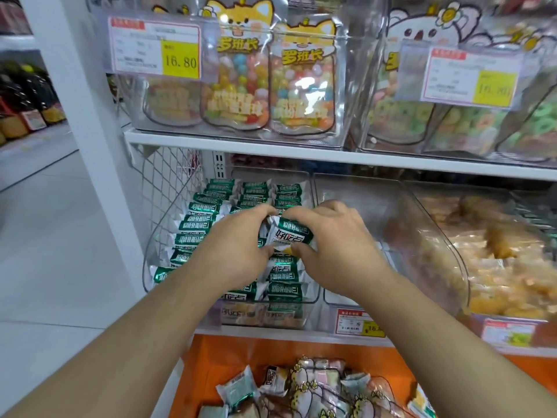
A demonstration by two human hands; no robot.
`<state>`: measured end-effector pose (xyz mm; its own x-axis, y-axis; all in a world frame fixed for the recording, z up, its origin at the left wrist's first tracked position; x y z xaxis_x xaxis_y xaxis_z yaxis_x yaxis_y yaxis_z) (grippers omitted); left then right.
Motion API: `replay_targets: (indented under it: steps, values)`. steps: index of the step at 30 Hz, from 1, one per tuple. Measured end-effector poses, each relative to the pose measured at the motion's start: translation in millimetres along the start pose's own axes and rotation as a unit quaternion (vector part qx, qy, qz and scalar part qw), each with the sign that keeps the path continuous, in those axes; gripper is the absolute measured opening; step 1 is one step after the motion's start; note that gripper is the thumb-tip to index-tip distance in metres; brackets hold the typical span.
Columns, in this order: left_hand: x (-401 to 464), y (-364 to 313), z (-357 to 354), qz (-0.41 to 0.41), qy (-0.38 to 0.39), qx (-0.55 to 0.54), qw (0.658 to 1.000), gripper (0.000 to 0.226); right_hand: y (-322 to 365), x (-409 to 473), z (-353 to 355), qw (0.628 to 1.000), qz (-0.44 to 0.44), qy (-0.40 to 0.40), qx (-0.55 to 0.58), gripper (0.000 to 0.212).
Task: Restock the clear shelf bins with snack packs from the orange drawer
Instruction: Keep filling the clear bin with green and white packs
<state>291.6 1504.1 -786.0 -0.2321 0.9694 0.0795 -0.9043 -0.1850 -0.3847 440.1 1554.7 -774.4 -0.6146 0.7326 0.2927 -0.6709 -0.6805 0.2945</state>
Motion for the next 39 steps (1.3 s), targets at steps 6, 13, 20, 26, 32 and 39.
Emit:
replay_targets:
  steps: [6, 13, 20, 26, 32, 39]
  values:
    - [3.1, 15.0, -0.2, 0.007, 0.004, -0.001, 1.0, 0.055, -1.6, 1.2, 5.0, 1.0, 0.001, -0.002, -0.014, 0.05]
    - [1.3, 12.4, -0.1, 0.006, -0.023, 0.004, 1.0, 0.052, 5.1, 1.8, 7.1, 0.999, 0.017, -0.003, -0.05, 0.05]
    - [0.8, 16.0, 2.2, -0.002, 0.003, -0.023, 1.0, 0.051, 4.4, 2.1, -5.6, 0.997, 0.018, 0.011, -0.075, 0.053]
    - [1.0, 12.0, 0.9, -0.047, -0.006, -0.041, 0.998, 0.056, 1.5, 4.4, -11.9, 0.999, -0.002, 0.002, -0.047, 0.057]
    - [2.2, 8.8, -3.2, -0.068, -0.082, 0.021, 0.994, 0.034, -8.0, 3.4, -9.6, 0.999, -0.033, -0.01, 0.012, 0.058]
    - [3.4, -4.8, -5.1, -0.055, -0.095, 0.099, 0.989, 0.038, -9.3, -2.5, -8.9, 0.997, -0.01, -0.066, 0.027, 0.021]
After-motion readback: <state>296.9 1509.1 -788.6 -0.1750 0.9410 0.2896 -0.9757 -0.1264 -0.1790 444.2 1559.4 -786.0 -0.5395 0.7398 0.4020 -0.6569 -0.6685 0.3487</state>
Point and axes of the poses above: each hand's wrist, its own x-axis towards the middle knuckle, its own z-axis out of the back of the hand, y = z × x, the point moved 6 cm from there along x, towards the middle knuckle, and after that the axes turned 7 degrees about x, right-handed, at the moved point
